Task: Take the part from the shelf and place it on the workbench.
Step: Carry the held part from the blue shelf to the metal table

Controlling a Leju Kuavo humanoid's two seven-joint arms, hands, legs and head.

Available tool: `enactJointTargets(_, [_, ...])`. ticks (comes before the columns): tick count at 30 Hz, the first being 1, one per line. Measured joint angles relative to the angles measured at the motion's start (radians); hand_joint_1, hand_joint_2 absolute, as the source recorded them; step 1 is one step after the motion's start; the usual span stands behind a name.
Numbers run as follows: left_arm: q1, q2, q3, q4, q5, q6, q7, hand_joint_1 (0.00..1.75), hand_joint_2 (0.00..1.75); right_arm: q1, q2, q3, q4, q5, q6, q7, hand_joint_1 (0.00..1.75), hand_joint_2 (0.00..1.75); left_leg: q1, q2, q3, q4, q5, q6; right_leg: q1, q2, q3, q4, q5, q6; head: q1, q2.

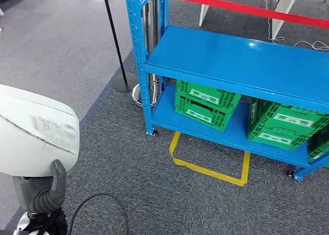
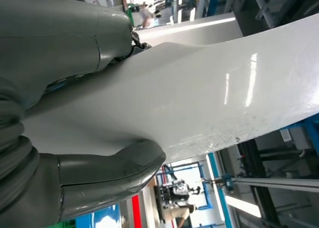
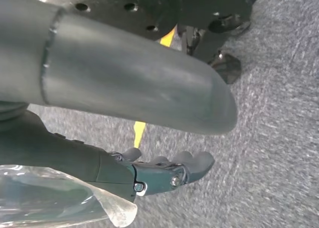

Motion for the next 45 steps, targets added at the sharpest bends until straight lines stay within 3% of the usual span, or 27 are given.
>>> enactJointTargets(2, [0.002, 0.000, 0.000, 0.000, 0.000, 0.000, 0.000, 1.75, 1.75, 0.000, 0.001, 0.000, 0.000, 0.004, 0.001, 0.002, 0.00, 0.00, 0.003, -0.022, -0.010, 0.002, 0.005, -0.014, 0.000, -0.017, 0.006, -0.007, 0.000, -0.006, 0.000, 0.000])
enactJointTargets(3, [0.005, 0.001, 0.000, 0.000, -0.001, 0.001, 0.000, 1.75, 1.75, 0.000, 0.002, 0.000, 0.000, 0.006, 0.000, -0.002, 0.00, 0.00, 0.003, -0.015, -0.015, 0.008, 0.002, -0.020, -0.001, -0.029, 0.007, -0.010, 0.003, -0.010, -0.001, 0.000])
enactJointTargets(4, [0.006, 0.001, 0.000, 0.000, -0.001, 0.002, 0.000, 1.75, 1.75, 0.000, 0.003, 0.000, 0.000, 0.010, -0.003, -0.009, 0.00, 0.00, 0.001, 0.006, -0.024, 0.028, -0.011, -0.026, -0.002, -0.044, 0.009, -0.013, 0.004, -0.015, -0.004, 0.000])
enactJointTargets(6, [0.008, 0.001, 0.001, 0.000, -0.003, 0.005, 0.002, 1.75, 1.75, 0.001, 0.005, 0.002, 0.000, 0.020, -0.017, -0.031, 0.00, 0.00, 0.002, 0.065, -0.069, 0.129, -0.070, -0.038, -0.002, -0.075, 0.012, -0.016, 0.005, -0.023, -0.008, 0.000])
enactJointTargets(8, [0.012, 0.001, 0.002, 0.000, -0.004, 0.006, 0.006, 1.75, 1.75, 0.003, 0.006, 0.005, 0.000, 0.029, -0.035, -0.051, 0.00, 0.00, 0.008, 0.089, -0.127, 0.259, -0.125, -0.047, 0.000, -0.108, 0.012, -0.015, 0.002, -0.026, -0.010, 0.000])
enactJointTargets(9, [0.015, 0.002, 0.004, 0.000, -0.003, 0.007, 0.009, 1.75, 1.75, 0.004, 0.006, 0.006, 0.000, 0.033, -0.041, -0.058, 0.00, 0.00, 0.011, 0.093, -0.140, 0.290, -0.130, -0.049, 0.000, -0.124, 0.013, -0.014, 0.001, -0.026, -0.010, 0.000])
enactJointTargets(11, [0.020, 0.002, 0.008, 0.000, -0.001, 0.007, 0.014, 1.75, 1.75, 0.002, 0.006, 0.008, 0.000, 0.037, -0.049, -0.067, 0.00, 0.00, 0.014, 0.102, -0.109, 0.234, -0.085, -0.050, 0.000, -0.152, 0.016, -0.014, -0.003, -0.024, -0.010, 0.000])
enactJointTargets(13, [0.022, 0.003, 0.012, 0.000, -0.001, 0.007, 0.018, 1.75, 1.75, 0.000, 0.008, 0.013, 0.000, 0.043, -0.053, -0.071, 0.00, 0.00, 0.008, 0.145, -0.034, 0.093, -0.026, -0.044, 0.003, -0.175, 0.023, -0.013, -0.009, -0.017, -0.011, 0.000])
enactJointTargets(15, [0.024, 0.003, 0.015, 0.000, -0.003, 0.008, 0.019, 1.75, 1.75, 0.000, 0.009, 0.017, 0.000, 0.048, -0.054, -0.072, 0.00, 0.00, 0.000, 0.178, 0.004, 0.015, -0.011, -0.032, 0.008, -0.196, 0.027, -0.012, -0.016, -0.008, -0.010, 0.000])
enactJointTargets(17, [0.032, 0.003, 0.019, -0.001, -0.006, 0.010, 0.020, 1.75, 1.75, -0.001, 0.010, 0.020, 0.000, 0.054, -0.054, -0.072, 0.00, 0.00, -0.003, 0.164, 0.001, 0.008, -0.013, -0.019, 0.010, -0.219, 0.030, -0.012, -0.020, 0.002, -0.010, 0.000])
enactJointTargets(18, [0.036, 0.003, 0.022, -0.001, -0.007, 0.012, 0.020, 1.75, 1.75, -0.002, 0.010, 0.023, 0.000, 0.057, -0.054, -0.072, 0.00, 0.00, -0.002, 0.152, 0.000, 0.005, -0.011, -0.013, 0.009, -0.215, 0.030, -0.009, -0.026, 0.007, -0.010, 0.000])
enactJointTargets(20, [0.040, 0.003, 0.028, -0.003, -0.009, 0.014, 0.020, 1.75, 1.75, -0.004, 0.010, 0.027, 0.000, 0.062, -0.052, -0.070, 0.00, 0.00, 0.002, 0.130, -0.001, 0.000, -0.006, -0.002, 0.005, -0.166, 0.007, 0.041, -0.063, 0.016, -0.006, 0.000])
enactJointTargets(22, [0.040, 0.004, 0.031, -0.005, -0.011, 0.014, 0.024, 1.75, 1.75, -0.001, 0.010, 0.029, 0.000, 0.063, -0.049, -0.070, 0.00, 0.00, 0.004, 0.107, -0.003, -0.001, -0.003, 0.006, 0.003, -0.107, -0.056, 0.171, -0.127, 0.018, -0.001, 0.000])
enactJointTargets(23, [0.041, 0.004, 0.032, -0.005, -0.012, 0.013, 0.027, 1.75, 1.75, 0.001, 0.010, 0.030, 0.000, 0.064, -0.047, -0.070, 0.00, 0.00, 0.003, 0.094, -0.004, -0.001, -0.003, 0.008, 0.002, -0.097, -0.092, 0.238, -0.150, 0.018, 0.000, 0.000])
enactJointTargets(24, [0.042, 0.004, 0.033, -0.005, -0.015, 0.013, 0.031, 1.75, 1.75, 0.004, 0.010, 0.030, 0.000, 0.064, -0.046, -0.071, 0.00, 0.00, 0.002, 0.079, -0.005, -0.001, -0.003, 0.009, 0.002, -0.093, -0.117, 0.281, -0.156, 0.018, 0.000, 0.000])
enactJointTargets(25, [0.043, 0.004, 0.035, -0.005, -0.016, 0.012, 0.033, 1.75, 1.75, 0.006, 0.010, 0.030, 0.000, 0.065, -0.045, -0.071, 0.00, 0.00, 0.002, 0.064, -0.004, 0.000, -0.003, 0.009, 0.002, -0.090, -0.124, 0.285, -0.141, 0.017, 0.000, 0.000])
enactJointTargets(27, [0.044, 0.004, 0.037, -0.005, -0.018, 0.010, 0.036, 1.75, 1.75, 0.007, 0.010, 0.030, 0.000, 0.065, -0.044, -0.073, 0.00, 0.00, 0.002, 0.035, -0.002, 0.002, -0.003, 0.008, 0.001, -0.074, -0.086, 0.183, -0.065, 0.013, 0.001, 0.000])
enactJointTargets(29, [0.044, 0.005, 0.038, -0.006, -0.019, 0.010, 0.036, 1.75, 1.75, 0.007, 0.010, 0.031, 0.000, 0.065, -0.044, -0.074, 0.00, 0.00, 0.001, 0.010, -0.005, 0.007, -0.003, 0.002, -0.003, -0.026, -0.030, 0.056, -0.012, 0.008, 0.000, 0.000])
enactJointTargets(31, [0.044, 0.005, 0.039, -0.006, -0.019, 0.010, 0.036, 1.75, 1.75, 0.007, 0.010, 0.031, 0.000, 0.065, -0.043, -0.074, 0.00, 0.00, 0.002, -0.013, -0.014, 0.012, 0.000, -0.010, -0.004, -0.001, -0.006, 0.010, -0.006, 0.004, -0.001, 0.000])
enactJointTargets(33, [0.047, 0.006, 0.041, -0.007, -0.020, 0.010, 0.036, 1.75, 1.75, 0.007, 0.011, 0.032, 0.000, 0.065, -0.041, -0.075, 0.00, 0.00, 0.006, -0.027, -0.022, 0.015, 0.003, -0.022, -0.003, -0.024, -0.002, 0.005, -0.004, -0.004, -0.001, 0.000])
enactJointTargets(35, [0.049, 0.007, 0.043, -0.008, -0.022, 0.010, 0.036, 1.75, 1.75, 0.008, 0.013, 0.032, 0.000, 0.064, -0.031, -0.074, 0.00, 0.00, 0.004, 0.015, -0.040, 0.055, -0.024, -0.032, -0.004, -0.052, 0.002, 0.000, 0.000, -0.015, -0.005, 0.000])
enactJointTargets(37, [0.048, 0.008, 0.044, -0.009, -0.023, 0.011, 0.036, 1.75, 1.75, 0.010, 0.014, 0.032, 0.000, 0.063, -0.020, -0.072, 0.00, 0.00, 0.004, 0.074, -0.090, 0.170, -0.087, -0.039, -0.003, -0.084, 0.004, -0.001, -0.002, -0.023, -0.009, 0.000])
enactJointTargets(39, [0.050, 0.009, 0.045, -0.009, -0.023, 0.011, 0.036, 1.75, 1.75, 0.013, 0.014, 0.031, 0.000, 0.061, -0.017, -0.068, 0.00, 0.00, 0.009, 0.091, -0.141, 0.286, -0.131, -0.045, 0.000, -0.117, 0.006, -0.001, -0.006, -0.026, -0.009, 0.000])
enactJointTargets(40, [0.051, 0.009, 0.045, -0.009, -0.023, 0.011, 0.036, 1.75, 1.75, 0.013, 0.014, 0.031, 0.000, 0.061, -0.017, -0.067, 0.00, 0.00, 0.011, 0.093, -0.146, 0.299, -0.127, -0.047, 0.001, -0.133, 0.007, -0.001, -0.008, -0.026, -0.009, 0.000])
enactJointTargets(42, [0.054, 0.010, 0.046, -0.009, -0.023, 0.013, 0.036, 1.75, 1.75, 0.012, 0.014, 0.031, 0.000, 0.061, -0.017, -0.065, 0.00, 0.00, 0.013, 0.106, -0.099, 0.211, -0.069, -0.046, 0.001, -0.160, 0.013, 0.000, -0.013, -0.023, -0.009, 0.000])
enactJointTargets(44, [0.054, 0.010, 0.046, -0.010, -0.024, 0.013, 0.037, 1.75, 1.75, 0.010, 0.016, 0.031, 0.000, 0.061, -0.015, -0.062, 0.00, 0.00, 0.007, 0.153, -0.030, 0.079, -0.023, -0.038, 0.005, -0.182, 0.018, 0.000, -0.021, -0.015, -0.009, 0.000])
enactJointTargets(45, [0.055, 0.010, 0.046, -0.012, -0.026, 0.014, 0.037, 1.75, 1.75, 0.010, 0.016, 0.031, 0.001, 0.062, -0.012, -0.059, 0.00, 0.00, 0.003, 0.172, -0.011, 0.040, -0.016, -0.033, 0.007, -0.192, 0.021, 0.001, -0.025, -0.010, -0.009, 0.000])
